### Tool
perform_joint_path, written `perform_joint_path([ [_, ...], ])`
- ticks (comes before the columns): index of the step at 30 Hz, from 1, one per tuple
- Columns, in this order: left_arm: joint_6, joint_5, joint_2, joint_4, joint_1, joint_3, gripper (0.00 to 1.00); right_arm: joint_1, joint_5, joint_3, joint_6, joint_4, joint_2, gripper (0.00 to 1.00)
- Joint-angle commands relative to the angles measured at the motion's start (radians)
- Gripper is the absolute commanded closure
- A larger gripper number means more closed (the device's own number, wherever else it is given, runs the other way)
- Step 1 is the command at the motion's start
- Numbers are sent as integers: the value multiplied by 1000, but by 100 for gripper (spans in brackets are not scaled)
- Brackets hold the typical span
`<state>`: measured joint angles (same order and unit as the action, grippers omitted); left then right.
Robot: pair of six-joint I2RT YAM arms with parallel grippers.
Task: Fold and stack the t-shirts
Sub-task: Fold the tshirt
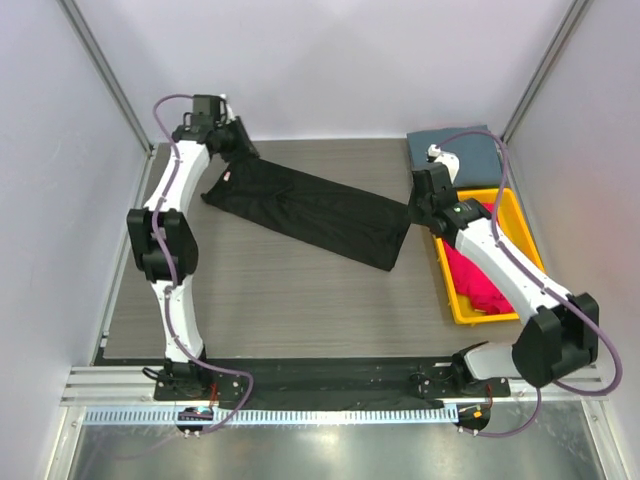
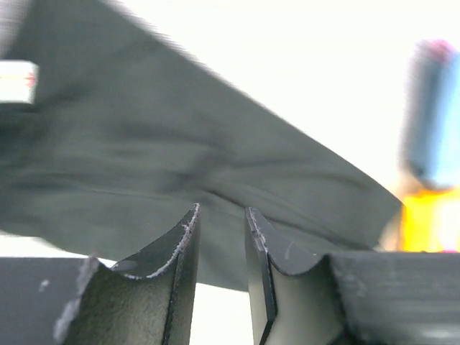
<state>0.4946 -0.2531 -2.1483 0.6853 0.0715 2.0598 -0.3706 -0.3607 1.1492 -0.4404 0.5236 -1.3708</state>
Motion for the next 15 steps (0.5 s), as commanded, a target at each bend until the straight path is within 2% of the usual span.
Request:
perform_joint_path([
  [1,5,-142,73,-53,123,-64,69,4,-19,-5,-18,81,105,67],
  [3,33,-215,109,-94,201,-140,72,6,-70,-9,-32,137,150,67],
  [6,68,-198,166,-188,329,-246,74,12,-81,-17,-34,161,228,68],
  [9,114,-181,160,-274,428,-346,76,10,-20,-11,-20,151,274,70],
  [15,180,-203,7,-302,553,-274,82,12,68,-20,14,128,331,70],
])
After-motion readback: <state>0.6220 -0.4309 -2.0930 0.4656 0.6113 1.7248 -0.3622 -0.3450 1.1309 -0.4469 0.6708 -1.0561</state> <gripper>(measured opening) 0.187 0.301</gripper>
